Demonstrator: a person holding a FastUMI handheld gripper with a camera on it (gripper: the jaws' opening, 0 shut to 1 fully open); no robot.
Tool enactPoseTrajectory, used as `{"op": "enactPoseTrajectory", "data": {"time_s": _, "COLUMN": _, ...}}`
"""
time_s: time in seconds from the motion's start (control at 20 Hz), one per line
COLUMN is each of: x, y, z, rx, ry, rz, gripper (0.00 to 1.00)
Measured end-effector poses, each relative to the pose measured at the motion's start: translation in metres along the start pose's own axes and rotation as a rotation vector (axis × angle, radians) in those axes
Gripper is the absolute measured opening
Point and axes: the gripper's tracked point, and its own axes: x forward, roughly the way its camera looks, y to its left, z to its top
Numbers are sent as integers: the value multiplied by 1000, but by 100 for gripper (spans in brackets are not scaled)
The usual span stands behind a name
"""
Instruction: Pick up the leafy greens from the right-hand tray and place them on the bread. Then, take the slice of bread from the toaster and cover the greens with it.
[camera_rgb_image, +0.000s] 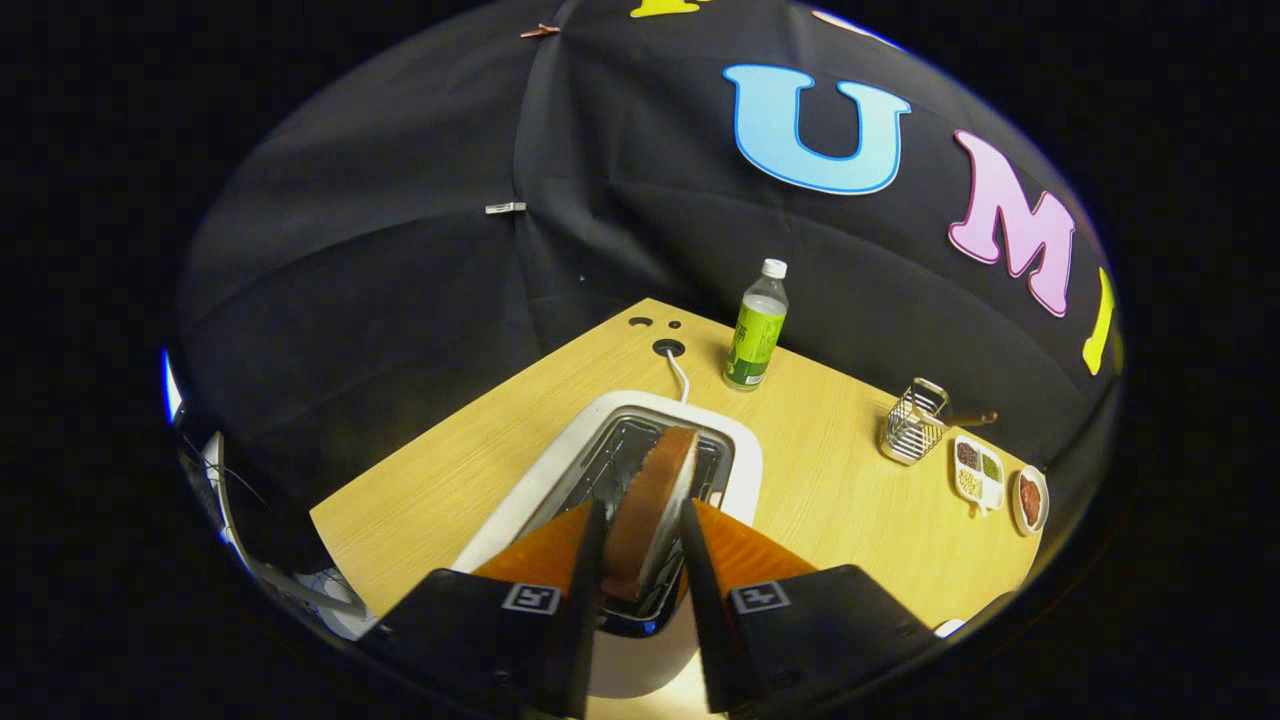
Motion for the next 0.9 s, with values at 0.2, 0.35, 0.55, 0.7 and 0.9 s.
{"op": "enactPoseTrajectory", "data": {"time_s": 0.2, "x": -3, "y": -5, "z": -1, "rx": 70, "ry": 27, "rz": -15, "gripper": 21}}
{"op": "enactPoseTrajectory", "data": {"time_s": 0.35, "x": -6, "y": -5, "z": 5, "rx": 143, "ry": 39, "rz": 1, "gripper": 18}}
{"op": "enactPoseTrajectory", "data": {"time_s": 0.55, "x": -16, "y": -7, "z": 21, "rx": 159, "ry": 12, "rz": 27, "gripper": 15}}
{"op": "enactPoseTrajectory", "data": {"time_s": 0.7, "x": -30, "y": -13, "z": 37, "rx": 178, "ry": -19, "rz": 36, "gripper": 14}}
{"op": "enactPoseTrajectory", "data": {"time_s": 0.9, "x": -52, "y": -27, "z": 59, "rx": 201, "ry": -62, "rz": 45, "gripper": 15}}
